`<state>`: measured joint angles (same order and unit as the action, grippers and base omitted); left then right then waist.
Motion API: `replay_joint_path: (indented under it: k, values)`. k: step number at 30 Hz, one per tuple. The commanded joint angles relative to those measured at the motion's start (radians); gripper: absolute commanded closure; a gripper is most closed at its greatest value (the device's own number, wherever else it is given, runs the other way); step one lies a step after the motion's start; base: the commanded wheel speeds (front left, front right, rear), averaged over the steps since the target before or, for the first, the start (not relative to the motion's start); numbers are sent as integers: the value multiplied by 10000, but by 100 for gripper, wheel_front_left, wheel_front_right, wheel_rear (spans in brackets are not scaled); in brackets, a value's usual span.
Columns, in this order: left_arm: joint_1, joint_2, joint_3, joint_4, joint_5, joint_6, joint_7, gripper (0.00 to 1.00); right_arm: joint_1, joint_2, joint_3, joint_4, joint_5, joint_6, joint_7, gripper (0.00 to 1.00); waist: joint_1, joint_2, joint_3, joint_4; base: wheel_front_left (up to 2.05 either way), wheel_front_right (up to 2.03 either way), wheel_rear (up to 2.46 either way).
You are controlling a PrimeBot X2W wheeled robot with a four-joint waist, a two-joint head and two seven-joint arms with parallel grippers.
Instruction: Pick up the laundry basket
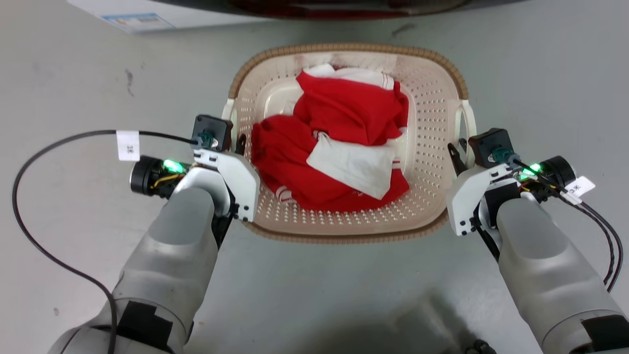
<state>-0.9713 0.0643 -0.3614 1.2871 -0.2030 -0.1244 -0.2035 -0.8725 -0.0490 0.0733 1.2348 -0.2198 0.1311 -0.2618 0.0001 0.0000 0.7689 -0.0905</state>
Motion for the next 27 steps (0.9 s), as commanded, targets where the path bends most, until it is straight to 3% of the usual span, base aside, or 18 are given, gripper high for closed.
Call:
replay_joint_path:
  k: [1,18,27]
  values:
    - [188,-87,-140,-4,-66,-96,61,100,49,-24,70,21,-40,-7,-46,100,-1,0,-494,102,0,0,0]
    - [1996,-174,-1403,-153,-1869,-106,1062,100,1122,-14,1058,484,493,-7,807,100,-1,0,-3493,576,0,0,0]
    - [2887,-154,-2234,-374,-2770,-112,1782,100,1855,6,2208,498,1431,-5,1501,100,-1,0,-4746,716,0,0,0]
